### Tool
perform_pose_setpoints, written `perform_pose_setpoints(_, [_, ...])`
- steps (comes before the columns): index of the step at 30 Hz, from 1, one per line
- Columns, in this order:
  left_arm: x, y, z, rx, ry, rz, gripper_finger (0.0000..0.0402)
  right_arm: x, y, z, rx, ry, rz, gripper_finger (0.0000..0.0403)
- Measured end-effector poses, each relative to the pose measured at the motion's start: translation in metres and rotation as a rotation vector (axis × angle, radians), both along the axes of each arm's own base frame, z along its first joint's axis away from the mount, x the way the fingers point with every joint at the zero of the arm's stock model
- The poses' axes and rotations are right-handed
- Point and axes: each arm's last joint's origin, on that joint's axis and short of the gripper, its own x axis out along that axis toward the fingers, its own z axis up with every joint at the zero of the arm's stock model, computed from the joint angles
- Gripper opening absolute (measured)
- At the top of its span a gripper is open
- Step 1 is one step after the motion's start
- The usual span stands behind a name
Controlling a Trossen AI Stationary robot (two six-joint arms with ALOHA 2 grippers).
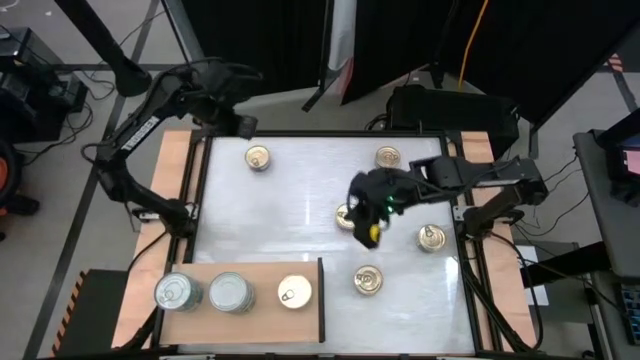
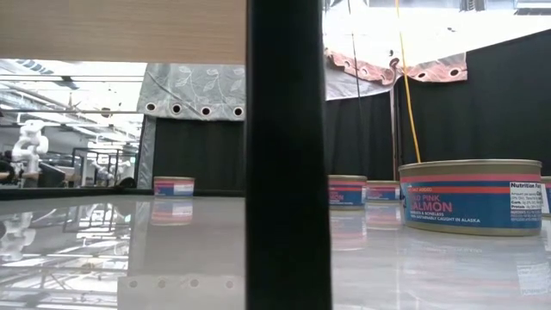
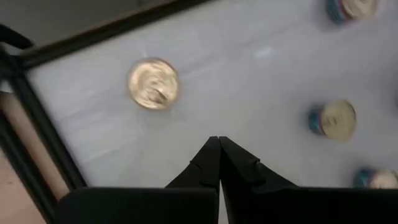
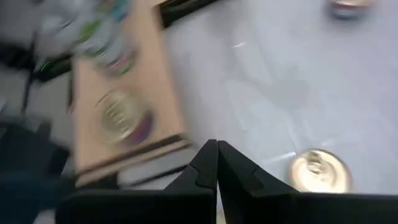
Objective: Stack canned seafood by type on shelf
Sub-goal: Stack the blue pink tuna can on top of the blue pink tuna can on the shelf
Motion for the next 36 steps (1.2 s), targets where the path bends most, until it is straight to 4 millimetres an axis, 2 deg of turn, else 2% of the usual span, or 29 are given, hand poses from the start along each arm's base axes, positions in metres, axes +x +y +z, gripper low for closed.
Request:
perform_pose_setpoints(3, [0.001, 0.013, -0.008, -0.009, 0.025, 0.020, 0.0012, 0.003, -0.019, 0.000, 0.029, -0.007, -0.130, 0.0000])
perform_pose_setpoints(7, [0.004, 0.024, -0.035, -0.077, 0.106, -0.011, 0.0039, 0.004, -0.047, 0.001, 0.079, -0.007, -0.267, 0.0000])
perform_pose_setpoints(11, [0.005, 0.024, -0.067, -0.144, 0.186, -0.043, 0.0061, 0.002, -0.076, -0.002, 0.104, 0.021, -0.397, 0.0000])
perform_pose_setpoints(15, [0.009, 0.022, -0.096, -0.175, 0.219, -0.061, 0.0064, 0.000, -0.095, -0.016, 0.075, 0.142, -0.454, 0.0000])
perform_pose_setpoints(19, [0.010, 0.019, -0.122, -0.230, 0.237, -0.047, 0.0065, 0.001, -0.102, -0.026, 0.065, 0.218, -0.413, 0.0000])
perform_pose_setpoints(24, [0.019, 0.021, -0.147, -0.179, 0.204, 0.045, 0.0065, 0.010, -0.103, -0.038, 0.086, 0.212, -0.381, 0.0000])
perform_pose_setpoints(27, [0.024, 0.021, -0.158, -0.125, 0.188, 0.115, 0.0065, 0.014, -0.104, -0.046, 0.092, 0.205, -0.376, 0.0000])
perform_pose_setpoints(36, [0.036, 0.010, -0.175, -0.007, 0.207, 0.307, 0.0065, 0.015, -0.102, -0.049, 0.101, 0.212, -0.313, 0.0000])
